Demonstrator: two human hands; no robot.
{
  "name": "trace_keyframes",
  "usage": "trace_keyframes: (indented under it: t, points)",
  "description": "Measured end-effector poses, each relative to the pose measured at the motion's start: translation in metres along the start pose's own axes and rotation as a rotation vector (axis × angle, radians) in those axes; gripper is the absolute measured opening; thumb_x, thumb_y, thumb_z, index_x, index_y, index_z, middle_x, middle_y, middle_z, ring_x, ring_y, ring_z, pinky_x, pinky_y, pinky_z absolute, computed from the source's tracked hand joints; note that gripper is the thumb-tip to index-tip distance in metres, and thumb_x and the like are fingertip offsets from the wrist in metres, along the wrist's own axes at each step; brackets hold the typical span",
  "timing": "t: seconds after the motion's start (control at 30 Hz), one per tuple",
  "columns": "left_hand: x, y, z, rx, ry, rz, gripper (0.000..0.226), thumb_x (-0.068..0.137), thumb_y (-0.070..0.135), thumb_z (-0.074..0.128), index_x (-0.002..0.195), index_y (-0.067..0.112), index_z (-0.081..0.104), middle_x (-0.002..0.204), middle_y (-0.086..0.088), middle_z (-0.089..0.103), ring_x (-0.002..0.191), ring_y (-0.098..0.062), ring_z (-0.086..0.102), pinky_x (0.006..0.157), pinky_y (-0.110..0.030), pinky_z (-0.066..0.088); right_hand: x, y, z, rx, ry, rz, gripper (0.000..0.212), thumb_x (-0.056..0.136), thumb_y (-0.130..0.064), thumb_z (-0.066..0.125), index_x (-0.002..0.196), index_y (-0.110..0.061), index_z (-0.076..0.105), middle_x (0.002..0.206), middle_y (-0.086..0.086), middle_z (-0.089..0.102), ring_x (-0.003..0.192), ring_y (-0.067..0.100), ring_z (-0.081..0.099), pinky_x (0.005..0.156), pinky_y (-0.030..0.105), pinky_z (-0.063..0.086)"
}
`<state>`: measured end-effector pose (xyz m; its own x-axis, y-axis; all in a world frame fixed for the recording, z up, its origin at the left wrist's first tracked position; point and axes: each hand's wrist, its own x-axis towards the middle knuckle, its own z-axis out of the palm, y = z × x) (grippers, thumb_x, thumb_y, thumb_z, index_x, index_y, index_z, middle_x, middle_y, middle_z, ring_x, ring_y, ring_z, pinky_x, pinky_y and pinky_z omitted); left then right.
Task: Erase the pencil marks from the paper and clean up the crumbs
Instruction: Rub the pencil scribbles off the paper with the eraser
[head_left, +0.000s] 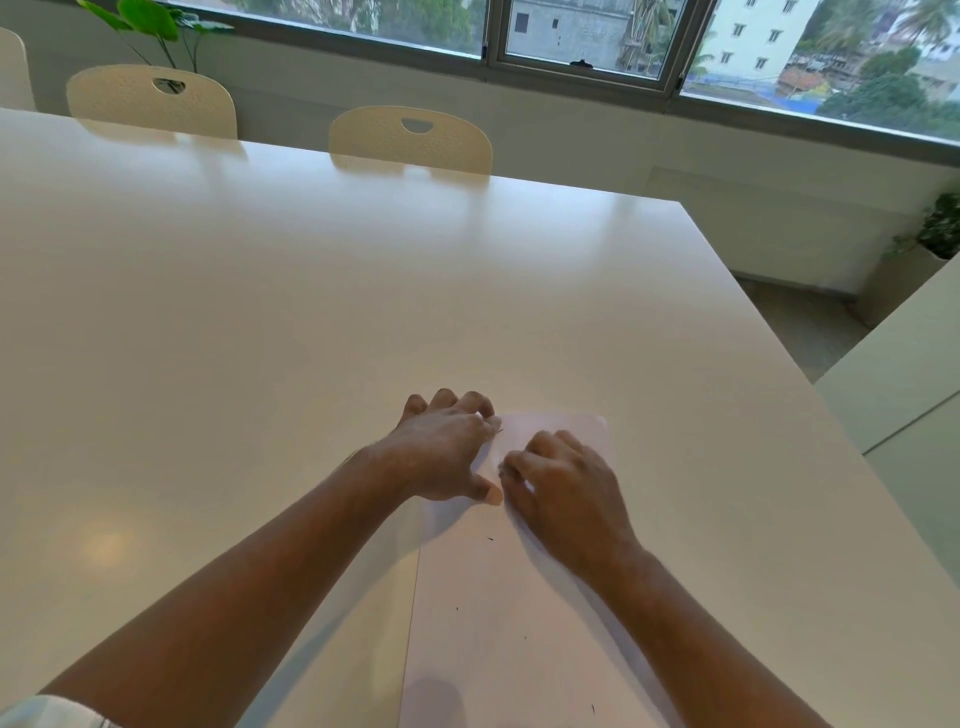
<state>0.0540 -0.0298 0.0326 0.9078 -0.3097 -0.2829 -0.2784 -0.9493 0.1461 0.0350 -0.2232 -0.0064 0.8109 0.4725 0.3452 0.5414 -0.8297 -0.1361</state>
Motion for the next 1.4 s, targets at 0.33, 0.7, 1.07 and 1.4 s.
trace_keyframes:
  t: [0.33, 0.7, 1.07, 1.4]
  points:
    - [0.002, -0.002, 0.004, 0.015, -0.007, 0.002, 0.094, 0.088, 0.069, 0.069, 0.163, 0.025, 0.034, 0.165, 0.006, 0.027, 0.144, -0.024, 0.029, 0.112, -0.046, 0.026, -0.003, -0.006, -0.004, -0.025, -0.008, -0.017, 0.018, 0.092, -0.028, 0.068, 0.075, -0.024, 0.073, 0.076, -0.004, 0.065, 0.075, 0.022, 0.060, 0.068, 0.036, 0.050]
    - [0.002, -0.002, 0.003, 0.014, -0.008, 0.002, 0.094, 0.089, 0.067, 0.070, 0.164, 0.025, 0.032, 0.166, 0.006, 0.026, 0.145, -0.024, 0.028, 0.114, -0.047, 0.027, -0.001, 0.001, -0.004, -0.086, 0.015, -0.002, 0.017, 0.093, -0.026, 0.071, 0.076, -0.025, 0.073, 0.078, -0.005, 0.065, 0.077, 0.022, 0.061, 0.070, 0.037, 0.051]
    - [0.001, -0.002, 0.003, 0.008, -0.003, 0.007, 0.092, 0.089, 0.067, 0.071, 0.162, 0.025, 0.035, 0.166, 0.006, 0.027, 0.145, -0.024, 0.029, 0.112, -0.046, 0.027, -0.002, 0.003, -0.005, -0.080, -0.004, -0.048, 0.015, 0.092, -0.026, 0.073, 0.077, -0.026, 0.074, 0.078, -0.005, 0.065, 0.076, 0.021, 0.061, 0.070, 0.036, 0.048]
    - [0.001, -0.001, 0.002, 0.002, -0.001, 0.008, 0.091, 0.089, 0.067, 0.071, 0.162, 0.025, 0.035, 0.165, 0.006, 0.027, 0.143, -0.024, 0.029, 0.113, -0.047, 0.027, 0.001, 0.009, -0.004, -0.067, -0.006, 0.064, 0.020, 0.096, -0.027, 0.065, 0.077, -0.023, 0.072, 0.081, -0.004, 0.065, 0.079, 0.023, 0.062, 0.071, 0.038, 0.049]
